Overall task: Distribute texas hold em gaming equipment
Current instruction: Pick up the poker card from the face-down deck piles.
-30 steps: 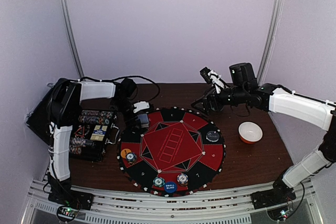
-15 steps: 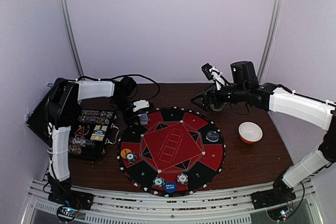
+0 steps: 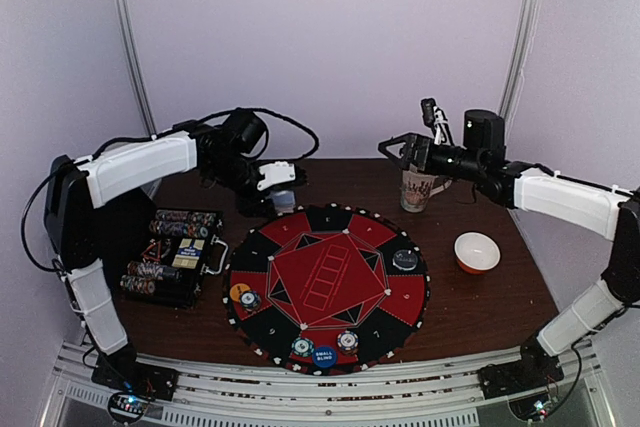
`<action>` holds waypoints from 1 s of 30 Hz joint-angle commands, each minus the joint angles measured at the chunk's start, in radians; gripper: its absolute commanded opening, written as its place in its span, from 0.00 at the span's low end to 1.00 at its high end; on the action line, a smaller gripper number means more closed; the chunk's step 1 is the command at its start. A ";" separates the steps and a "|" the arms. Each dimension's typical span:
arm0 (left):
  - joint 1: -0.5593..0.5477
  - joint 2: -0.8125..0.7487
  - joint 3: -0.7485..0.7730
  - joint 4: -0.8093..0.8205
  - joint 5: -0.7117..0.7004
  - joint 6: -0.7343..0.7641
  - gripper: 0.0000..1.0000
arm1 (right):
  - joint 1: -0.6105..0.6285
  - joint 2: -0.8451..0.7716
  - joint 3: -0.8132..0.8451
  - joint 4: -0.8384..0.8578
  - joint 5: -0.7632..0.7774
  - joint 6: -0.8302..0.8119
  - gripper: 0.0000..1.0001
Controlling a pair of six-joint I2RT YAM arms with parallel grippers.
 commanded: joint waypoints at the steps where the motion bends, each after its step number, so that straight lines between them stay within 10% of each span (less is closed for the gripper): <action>1: -0.053 -0.046 0.057 -0.092 -0.003 -0.027 0.53 | 0.032 0.124 0.005 0.168 -0.157 0.246 0.93; 23: -0.121 -0.067 0.145 -0.110 0.025 -0.048 0.51 | 0.248 0.538 0.215 0.518 -0.337 0.549 0.77; 30: -0.127 -0.061 0.143 -0.109 0.013 -0.042 0.50 | 0.282 0.606 0.304 0.513 -0.396 0.569 0.54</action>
